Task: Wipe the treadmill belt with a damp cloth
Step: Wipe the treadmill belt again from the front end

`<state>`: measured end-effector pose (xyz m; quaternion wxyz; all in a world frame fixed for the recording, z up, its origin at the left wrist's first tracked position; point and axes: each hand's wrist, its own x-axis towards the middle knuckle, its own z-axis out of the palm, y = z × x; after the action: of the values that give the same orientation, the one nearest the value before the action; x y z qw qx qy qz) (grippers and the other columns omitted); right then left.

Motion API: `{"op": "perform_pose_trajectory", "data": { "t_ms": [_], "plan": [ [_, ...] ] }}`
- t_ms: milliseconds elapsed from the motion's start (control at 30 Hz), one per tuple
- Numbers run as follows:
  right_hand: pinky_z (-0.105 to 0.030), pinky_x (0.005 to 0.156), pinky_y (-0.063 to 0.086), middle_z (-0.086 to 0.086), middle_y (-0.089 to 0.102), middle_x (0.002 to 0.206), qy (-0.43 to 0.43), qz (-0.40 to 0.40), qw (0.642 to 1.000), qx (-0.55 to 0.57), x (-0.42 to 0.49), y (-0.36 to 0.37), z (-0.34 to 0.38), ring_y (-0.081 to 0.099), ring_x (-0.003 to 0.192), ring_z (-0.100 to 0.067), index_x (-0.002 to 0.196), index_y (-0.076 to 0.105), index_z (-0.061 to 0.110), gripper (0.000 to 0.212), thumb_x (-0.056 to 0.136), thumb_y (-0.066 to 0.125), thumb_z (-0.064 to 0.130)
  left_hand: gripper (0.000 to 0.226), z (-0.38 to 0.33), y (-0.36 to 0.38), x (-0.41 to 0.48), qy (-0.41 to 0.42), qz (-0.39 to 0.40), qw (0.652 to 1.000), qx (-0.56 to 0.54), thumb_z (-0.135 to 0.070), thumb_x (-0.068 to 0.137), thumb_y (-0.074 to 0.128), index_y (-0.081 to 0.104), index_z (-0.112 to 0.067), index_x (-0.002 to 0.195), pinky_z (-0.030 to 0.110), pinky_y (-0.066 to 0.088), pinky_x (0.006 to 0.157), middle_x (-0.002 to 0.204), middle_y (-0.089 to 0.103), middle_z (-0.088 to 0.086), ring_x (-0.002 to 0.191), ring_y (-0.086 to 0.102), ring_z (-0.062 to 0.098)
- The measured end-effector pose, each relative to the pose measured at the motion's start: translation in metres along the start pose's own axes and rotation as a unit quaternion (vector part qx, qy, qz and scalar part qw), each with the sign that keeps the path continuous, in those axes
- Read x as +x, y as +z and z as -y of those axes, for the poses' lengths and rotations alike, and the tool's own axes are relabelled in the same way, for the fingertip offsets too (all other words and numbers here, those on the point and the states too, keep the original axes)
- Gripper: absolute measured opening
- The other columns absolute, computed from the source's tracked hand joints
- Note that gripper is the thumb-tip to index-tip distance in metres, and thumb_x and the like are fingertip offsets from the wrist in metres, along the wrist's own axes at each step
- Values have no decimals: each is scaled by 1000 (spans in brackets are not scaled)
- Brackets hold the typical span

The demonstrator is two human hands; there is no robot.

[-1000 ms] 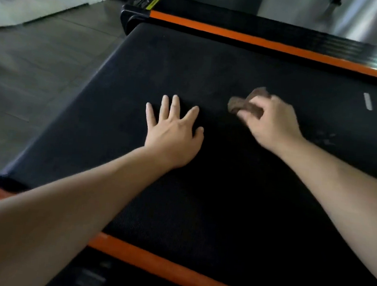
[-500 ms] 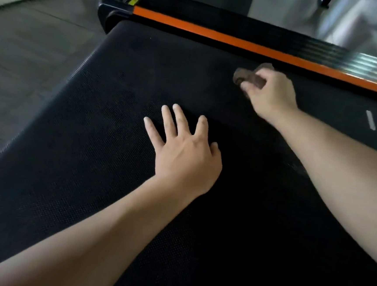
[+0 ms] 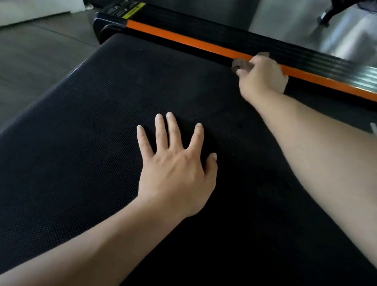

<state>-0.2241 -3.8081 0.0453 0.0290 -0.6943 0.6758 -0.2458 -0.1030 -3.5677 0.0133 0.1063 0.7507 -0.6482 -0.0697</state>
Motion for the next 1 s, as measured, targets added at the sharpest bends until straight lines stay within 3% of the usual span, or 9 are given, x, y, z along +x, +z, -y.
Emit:
{"op": "perform_pose_trajectory", "data": {
  "t_ms": [167,300,367,500,600,700,800,933,1000],
  "plan": [
    [-44,87,50,4,64,91,-105,64,992,29,-20,-10,-16,60,89,-22,93,63,32,18,91,66,50,69,-1,-3,1,-7,9,1000,-2,-64,102,18,6,-33,163,64,-13,121,170,-10,23,156,-21,36],
    [-47,97,46,0,66,100,-23,17,1000,-6,-5,-15,-27,62,102,-28,102,66,27,23,93,62,49,70,-1,-4,1,-5,10,1000,-3,-64,101,20,9,-33,163,65,-11,121,170,-9,23,156,-20,36],
    [-46,94,48,1,67,99,-11,12,1000,9,-15,-17,-24,62,100,-27,102,65,27,22,94,62,47,70,-1,-5,1,-7,11,1000,-4,-63,102,20,8,-33,163,64,-12,122,170,-9,23,156,-20,35],
    [-36,78,47,4,63,88,-105,88,989,54,-54,-23,-29,59,82,-19,99,68,28,20,92,67,46,69,-1,-4,1,-4,10,1000,0,-63,102,21,8,-32,163,64,-11,122,170,-9,23,156,-20,36],
    [-45,92,45,4,63,86,-125,67,990,20,-48,-28,-39,61,88,-24,97,68,29,22,92,64,50,69,1,-3,1,-4,3,1000,-2,-63,102,21,9,-33,163,64,-11,122,170,-8,23,156,-20,35],
    [-50,105,37,2,64,96,-8,11,1000,0,-22,-31,-43,61,102,-28,99,66,27,21,95,60,47,69,1,-2,0,2,2,1000,-3,-63,102,21,9,-32,164,64,-11,122,170,-8,23,156,-20,35],
    [-46,98,43,-1,66,103,-13,30,999,6,-37,-28,-37,61,101,-28,104,64,27,20,95,61,45,69,1,-2,0,2,-4,1000,-4,-62,103,21,11,-31,163,65,-10,122,169,-5,25,157,-17,37],
    [-40,84,45,7,57,83,-126,106,985,45,-77,-41,-46,57,81,-21,92,60,30,16,92,66,45,69,0,-3,0,2,3,1000,5,-62,103,22,11,-30,163,64,-11,122,169,-5,26,157,-17,37],
    [-43,89,46,7,57,82,-94,81,992,13,-66,-47,-51,59,85,-25,96,62,28,19,93,63,47,69,1,-3,-1,2,3,1000,-1,-62,103,23,12,-31,163,64,-11,122,170,-5,25,157,-17,36]
  ]
}}
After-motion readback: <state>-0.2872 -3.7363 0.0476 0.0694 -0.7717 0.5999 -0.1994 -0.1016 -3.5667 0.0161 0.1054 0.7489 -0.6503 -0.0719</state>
